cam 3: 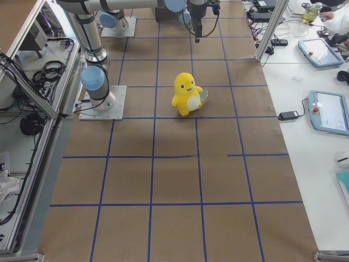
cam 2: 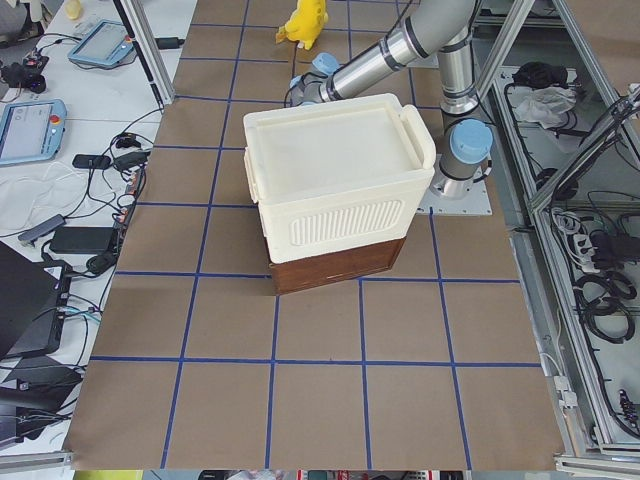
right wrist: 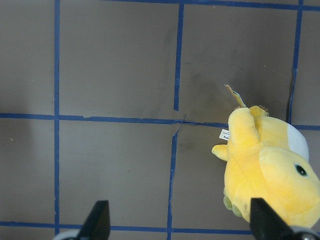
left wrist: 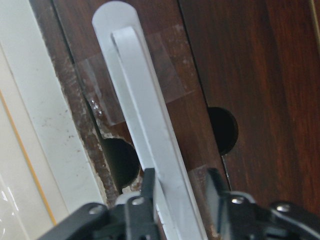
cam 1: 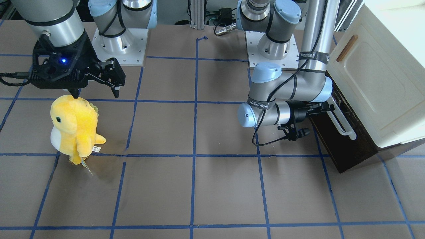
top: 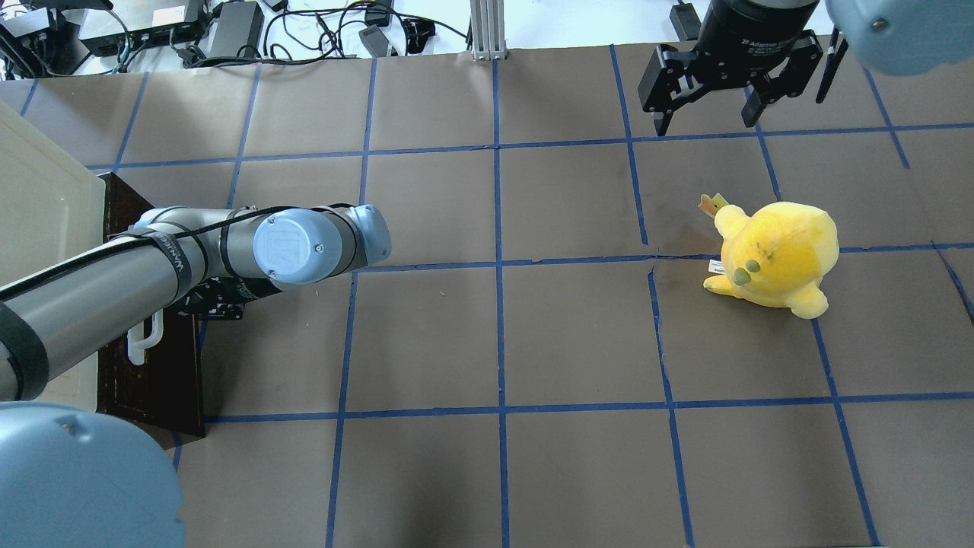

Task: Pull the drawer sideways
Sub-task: 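Pull the handle with the left gripper, sliding the drawer out toward the robot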

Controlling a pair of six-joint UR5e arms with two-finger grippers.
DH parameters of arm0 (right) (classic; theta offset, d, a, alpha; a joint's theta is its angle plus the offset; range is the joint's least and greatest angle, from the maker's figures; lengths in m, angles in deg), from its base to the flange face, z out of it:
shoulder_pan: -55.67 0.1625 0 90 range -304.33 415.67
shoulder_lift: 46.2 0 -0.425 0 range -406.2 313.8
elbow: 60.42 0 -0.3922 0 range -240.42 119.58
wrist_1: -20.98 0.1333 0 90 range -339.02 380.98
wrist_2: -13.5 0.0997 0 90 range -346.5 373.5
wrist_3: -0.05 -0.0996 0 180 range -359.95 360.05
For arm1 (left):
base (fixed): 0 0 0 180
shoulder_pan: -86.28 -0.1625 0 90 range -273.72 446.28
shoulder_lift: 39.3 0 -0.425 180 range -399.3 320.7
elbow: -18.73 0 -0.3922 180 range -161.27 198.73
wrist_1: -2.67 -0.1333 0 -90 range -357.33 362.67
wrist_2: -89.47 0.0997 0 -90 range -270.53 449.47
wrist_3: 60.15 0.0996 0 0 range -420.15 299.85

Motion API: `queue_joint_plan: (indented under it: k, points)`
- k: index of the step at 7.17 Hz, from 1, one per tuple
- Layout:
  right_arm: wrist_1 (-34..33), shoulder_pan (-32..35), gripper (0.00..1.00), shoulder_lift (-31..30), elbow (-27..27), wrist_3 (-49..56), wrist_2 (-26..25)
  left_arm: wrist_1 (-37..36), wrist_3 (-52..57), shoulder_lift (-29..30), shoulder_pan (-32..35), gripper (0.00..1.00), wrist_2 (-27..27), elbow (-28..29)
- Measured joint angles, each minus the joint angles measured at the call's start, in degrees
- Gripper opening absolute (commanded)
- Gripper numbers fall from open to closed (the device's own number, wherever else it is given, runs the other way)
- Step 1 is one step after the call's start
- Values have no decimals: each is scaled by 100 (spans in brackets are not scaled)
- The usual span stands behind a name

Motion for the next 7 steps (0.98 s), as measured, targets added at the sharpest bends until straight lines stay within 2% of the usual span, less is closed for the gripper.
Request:
queue_joint_plan:
  k: [1,4,7]
  points:
    - [0,0,100,0,0,0,0,31,-12,-4,0,34,17,-3]
    - [0,0,100,0,0,0,-2,44,-69,-28,1,14,23,3]
    - [0,0,100,0,0,2,0,50,-176,14,29,11,19,-1]
